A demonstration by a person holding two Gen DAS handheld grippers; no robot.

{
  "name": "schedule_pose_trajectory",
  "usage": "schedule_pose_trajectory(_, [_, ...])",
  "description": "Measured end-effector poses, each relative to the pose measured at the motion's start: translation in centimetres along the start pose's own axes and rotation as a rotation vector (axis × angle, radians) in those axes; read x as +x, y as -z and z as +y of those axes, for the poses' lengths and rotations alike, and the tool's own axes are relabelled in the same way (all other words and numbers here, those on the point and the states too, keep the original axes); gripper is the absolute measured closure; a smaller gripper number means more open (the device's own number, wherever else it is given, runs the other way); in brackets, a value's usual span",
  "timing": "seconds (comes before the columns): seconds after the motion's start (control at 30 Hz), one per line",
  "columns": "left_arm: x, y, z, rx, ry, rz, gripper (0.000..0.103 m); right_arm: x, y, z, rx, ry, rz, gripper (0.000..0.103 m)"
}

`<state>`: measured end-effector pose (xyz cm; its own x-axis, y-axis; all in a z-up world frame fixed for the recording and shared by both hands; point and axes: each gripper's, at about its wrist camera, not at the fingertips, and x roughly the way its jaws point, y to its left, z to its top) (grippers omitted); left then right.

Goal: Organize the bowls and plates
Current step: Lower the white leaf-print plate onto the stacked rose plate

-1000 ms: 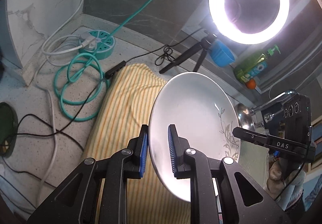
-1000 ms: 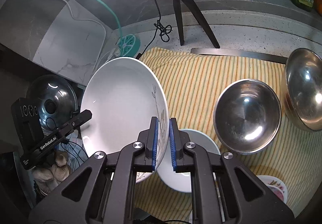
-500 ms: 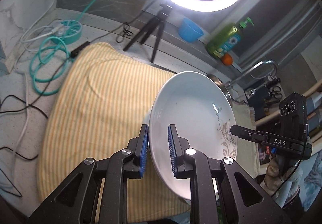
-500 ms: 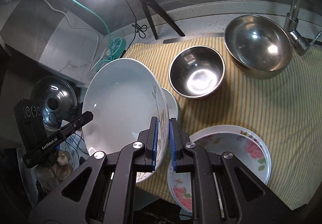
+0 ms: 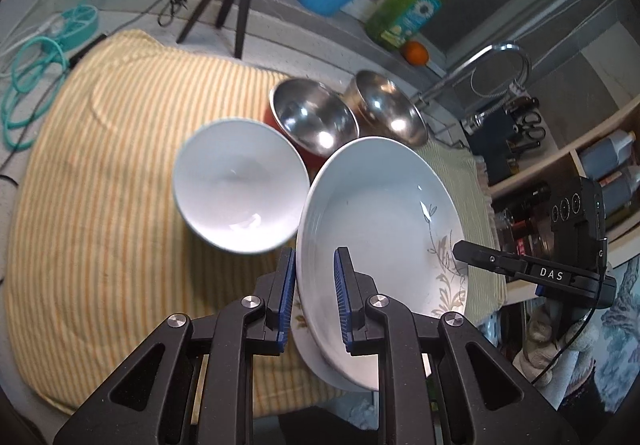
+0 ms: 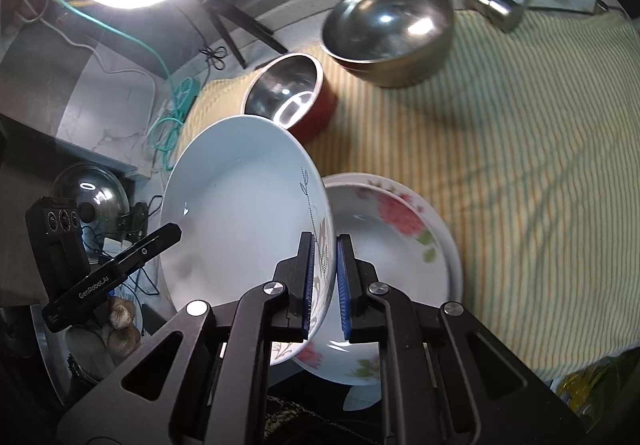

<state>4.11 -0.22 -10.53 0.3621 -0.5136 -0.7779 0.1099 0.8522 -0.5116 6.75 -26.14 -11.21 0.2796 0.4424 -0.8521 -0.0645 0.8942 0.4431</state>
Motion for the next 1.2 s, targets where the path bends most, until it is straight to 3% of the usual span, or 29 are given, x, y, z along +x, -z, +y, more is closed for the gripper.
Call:
schedule_pose_trajectory(0.53, [4.3,2.3,-2.4,0.045,0.001,0.098,0.086,0.6,3.4,-6.2,0.097,0.065,0.052,0.092])
schedule_pose_trajectory(1.2, [5.8,3.0,-3.1,0.101,-0.071,0.123,0.086,1.4,4.6,-6.7,0.091,0.1,0.074,0.092])
